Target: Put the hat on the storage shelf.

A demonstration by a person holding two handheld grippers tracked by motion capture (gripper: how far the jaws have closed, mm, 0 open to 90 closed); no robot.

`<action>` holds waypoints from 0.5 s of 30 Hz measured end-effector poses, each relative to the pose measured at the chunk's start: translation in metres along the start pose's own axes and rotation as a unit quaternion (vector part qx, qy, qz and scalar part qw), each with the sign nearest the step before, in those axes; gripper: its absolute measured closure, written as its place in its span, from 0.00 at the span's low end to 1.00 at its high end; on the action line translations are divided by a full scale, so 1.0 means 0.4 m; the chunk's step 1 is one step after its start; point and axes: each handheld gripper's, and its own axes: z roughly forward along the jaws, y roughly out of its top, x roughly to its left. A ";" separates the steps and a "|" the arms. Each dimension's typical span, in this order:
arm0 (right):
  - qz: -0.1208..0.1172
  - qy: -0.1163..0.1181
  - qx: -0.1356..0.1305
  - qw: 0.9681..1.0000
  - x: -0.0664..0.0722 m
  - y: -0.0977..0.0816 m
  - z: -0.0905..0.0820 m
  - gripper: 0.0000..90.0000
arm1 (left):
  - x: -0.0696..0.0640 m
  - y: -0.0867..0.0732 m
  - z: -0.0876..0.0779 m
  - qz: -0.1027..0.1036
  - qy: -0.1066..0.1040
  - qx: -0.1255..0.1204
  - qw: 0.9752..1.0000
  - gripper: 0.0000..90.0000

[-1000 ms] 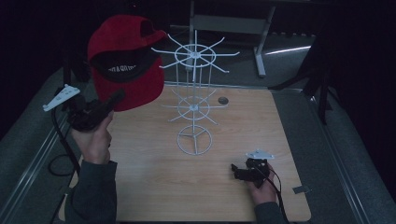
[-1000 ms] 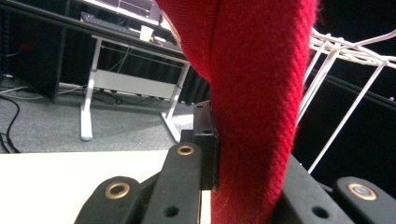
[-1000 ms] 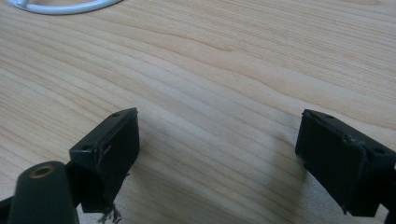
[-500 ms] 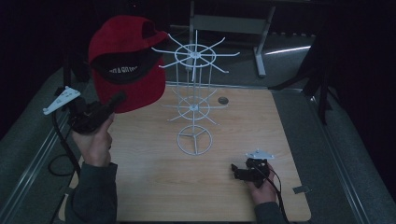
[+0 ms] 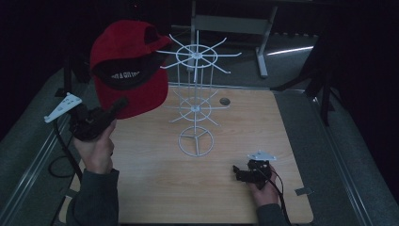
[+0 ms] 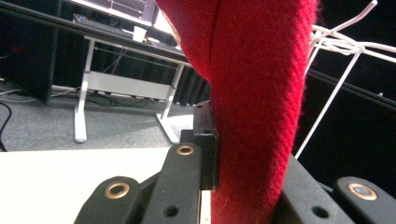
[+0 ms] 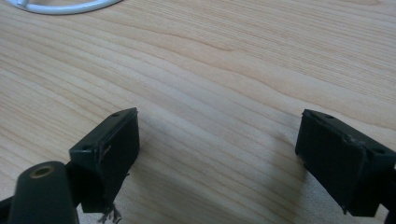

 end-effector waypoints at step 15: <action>0.000 0.000 -0.001 1.000 0.000 0.000 0.000 0.15 | -0.003 -0.059 0.012 -0.019 -0.004 0.011 1.000 0.95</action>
